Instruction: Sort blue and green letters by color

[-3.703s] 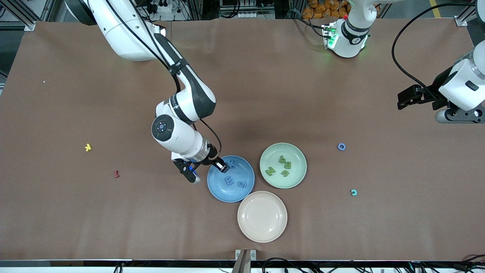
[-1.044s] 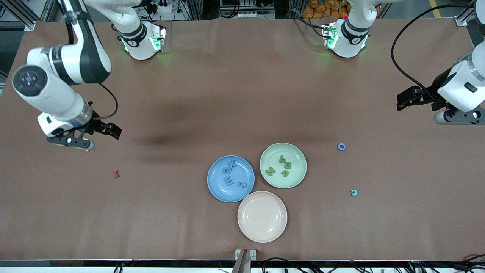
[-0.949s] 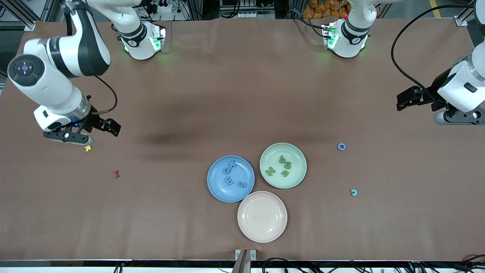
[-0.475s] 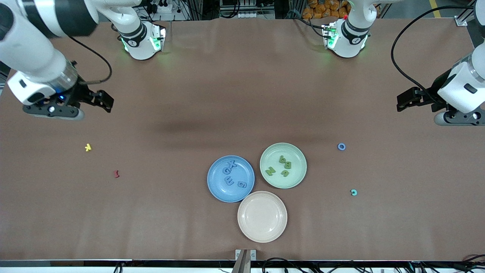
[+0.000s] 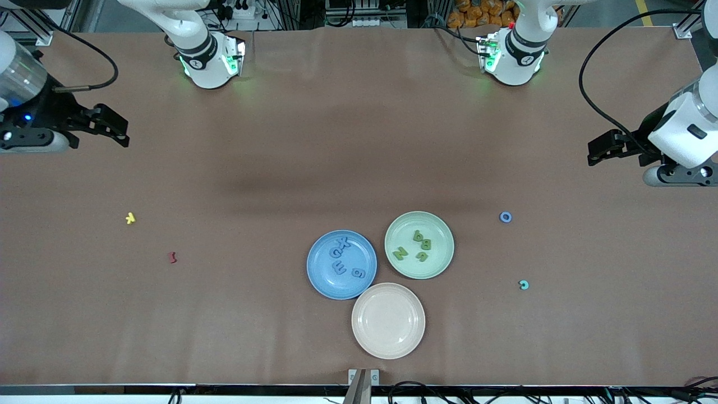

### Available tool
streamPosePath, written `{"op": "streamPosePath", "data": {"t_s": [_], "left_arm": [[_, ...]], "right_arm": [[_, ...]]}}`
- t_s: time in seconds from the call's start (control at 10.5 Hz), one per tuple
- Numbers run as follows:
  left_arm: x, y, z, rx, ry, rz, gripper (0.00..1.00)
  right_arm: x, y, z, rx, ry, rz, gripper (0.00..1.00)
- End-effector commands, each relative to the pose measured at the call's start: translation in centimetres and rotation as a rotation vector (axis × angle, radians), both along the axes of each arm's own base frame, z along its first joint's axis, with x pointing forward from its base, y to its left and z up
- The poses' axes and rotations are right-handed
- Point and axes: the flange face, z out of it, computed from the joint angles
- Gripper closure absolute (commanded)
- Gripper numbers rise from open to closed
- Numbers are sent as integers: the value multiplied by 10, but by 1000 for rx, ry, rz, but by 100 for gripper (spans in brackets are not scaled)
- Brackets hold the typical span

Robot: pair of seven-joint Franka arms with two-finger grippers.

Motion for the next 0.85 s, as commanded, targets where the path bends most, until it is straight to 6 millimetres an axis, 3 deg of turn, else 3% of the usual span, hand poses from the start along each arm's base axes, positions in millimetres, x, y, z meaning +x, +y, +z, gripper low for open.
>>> {"op": "streamPosePath", "data": {"t_s": [0.0,0.28,0.76], "left_arm": [[0,1,2,-3,-8,4,0],[0,2,1,-3,-7,4,0],[0,2,1,-3,-7,4,0]], "right_arm": [[4,-14,12,23,-18,0,0],[7,-37,14,94,-37,10,0],[6,-44,14,70,-27,7,0]]}}
